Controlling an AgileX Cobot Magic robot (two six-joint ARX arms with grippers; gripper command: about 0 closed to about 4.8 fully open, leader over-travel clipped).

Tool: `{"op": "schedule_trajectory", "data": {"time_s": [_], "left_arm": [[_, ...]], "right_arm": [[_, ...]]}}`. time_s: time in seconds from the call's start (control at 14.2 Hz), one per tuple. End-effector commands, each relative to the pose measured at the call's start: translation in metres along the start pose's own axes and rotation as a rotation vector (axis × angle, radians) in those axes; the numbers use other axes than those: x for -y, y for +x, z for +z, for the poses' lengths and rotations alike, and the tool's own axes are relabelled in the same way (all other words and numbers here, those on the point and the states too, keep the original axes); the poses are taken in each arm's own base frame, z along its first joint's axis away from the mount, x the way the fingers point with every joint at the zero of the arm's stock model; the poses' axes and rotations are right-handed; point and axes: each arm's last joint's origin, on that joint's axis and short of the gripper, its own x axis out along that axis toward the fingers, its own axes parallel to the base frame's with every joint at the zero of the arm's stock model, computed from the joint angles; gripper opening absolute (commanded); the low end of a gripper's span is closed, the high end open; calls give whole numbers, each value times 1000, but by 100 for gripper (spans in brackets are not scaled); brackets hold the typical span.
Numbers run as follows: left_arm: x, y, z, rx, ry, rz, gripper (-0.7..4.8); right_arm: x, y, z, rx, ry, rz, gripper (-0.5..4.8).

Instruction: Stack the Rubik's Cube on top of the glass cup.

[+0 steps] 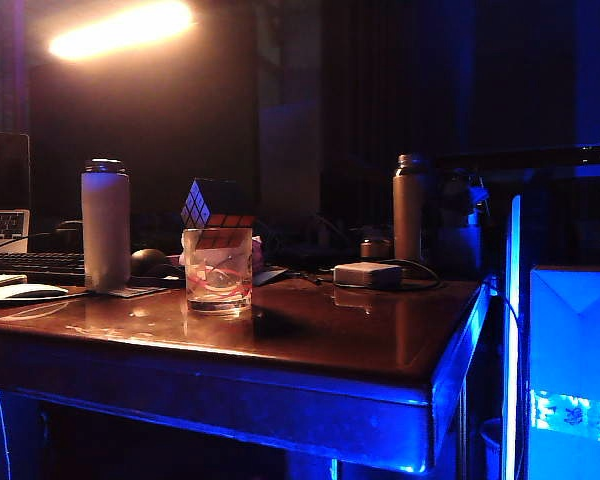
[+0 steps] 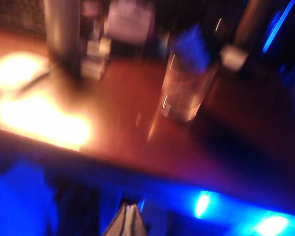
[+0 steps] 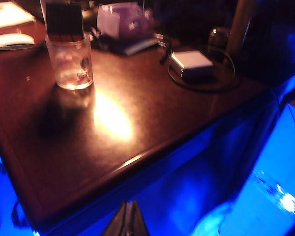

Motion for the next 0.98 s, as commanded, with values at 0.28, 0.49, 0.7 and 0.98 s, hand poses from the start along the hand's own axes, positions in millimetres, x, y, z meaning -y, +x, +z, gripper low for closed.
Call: {"op": "schedule_trajectory", "data": {"time_s": [0.28,0.49,0.7,0.98], "left_arm": [[-6,19,-32,17,141,-39,-3],[-7,23,-45,-24,145,-98,-3],[-7,23,-47,-32,187,-93,-3],[-7,23,-47,-31,187,-93,-2]], "right_arm": [[-4,16,-37,-24,33,0,-5],[-4,16,-36,-15,35,1,-5],[-4,16,-36,-12,35,1,-5],[-4,16,-36,-14,41,19,-5]]}}
